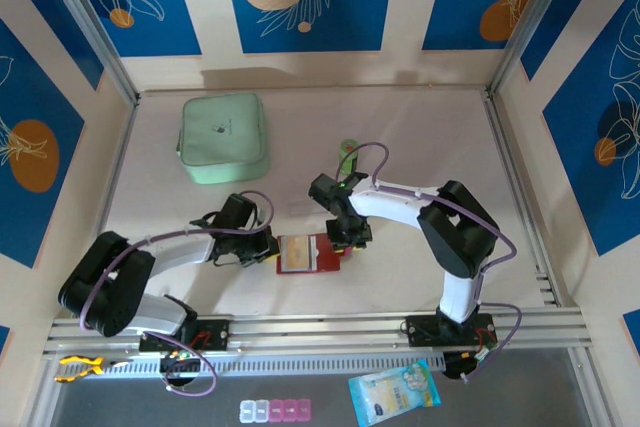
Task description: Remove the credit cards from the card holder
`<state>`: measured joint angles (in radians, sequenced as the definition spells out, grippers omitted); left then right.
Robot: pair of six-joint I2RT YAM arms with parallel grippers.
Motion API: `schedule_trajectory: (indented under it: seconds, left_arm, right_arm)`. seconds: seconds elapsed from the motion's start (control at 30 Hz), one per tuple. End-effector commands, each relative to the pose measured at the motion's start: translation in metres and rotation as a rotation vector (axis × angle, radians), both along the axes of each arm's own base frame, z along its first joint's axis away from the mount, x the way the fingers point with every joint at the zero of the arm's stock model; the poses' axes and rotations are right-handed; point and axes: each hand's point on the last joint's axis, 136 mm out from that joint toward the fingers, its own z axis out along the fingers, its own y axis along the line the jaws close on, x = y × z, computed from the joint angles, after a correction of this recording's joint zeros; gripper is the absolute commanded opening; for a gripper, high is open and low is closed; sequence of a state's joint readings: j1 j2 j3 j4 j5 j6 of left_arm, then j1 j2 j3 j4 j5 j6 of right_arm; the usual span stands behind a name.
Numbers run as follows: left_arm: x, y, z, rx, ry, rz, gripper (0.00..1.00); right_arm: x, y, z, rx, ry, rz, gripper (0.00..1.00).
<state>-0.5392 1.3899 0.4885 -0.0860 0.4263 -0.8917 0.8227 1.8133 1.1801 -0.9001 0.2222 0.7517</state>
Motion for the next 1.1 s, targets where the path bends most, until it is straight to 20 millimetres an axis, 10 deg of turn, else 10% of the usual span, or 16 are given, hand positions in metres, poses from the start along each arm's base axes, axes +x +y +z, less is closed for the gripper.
schedule_trajectory:
  seconds: [0.0, 0.57, 1.07]
  left_arm:
    - [-0.011, 0.008, -0.014, 0.058, 0.049, 0.005, 0.0]
    - [-0.008, 0.006, -0.006, 0.047, 0.035, 0.007, 0.0]
    - [-0.01, 0.002, -0.003, 0.033, 0.038, -0.007, 0.0]
  right_arm:
    - [-0.002, -0.009, 0.018, -0.019, -0.023, -0.005, 0.36]
    - [0.0, 0.036, 0.083, 0.013, -0.118, 0.085, 0.38]
    - [-0.008, 0.04, 0.023, -0.01, 0.001, 0.027, 0.7]
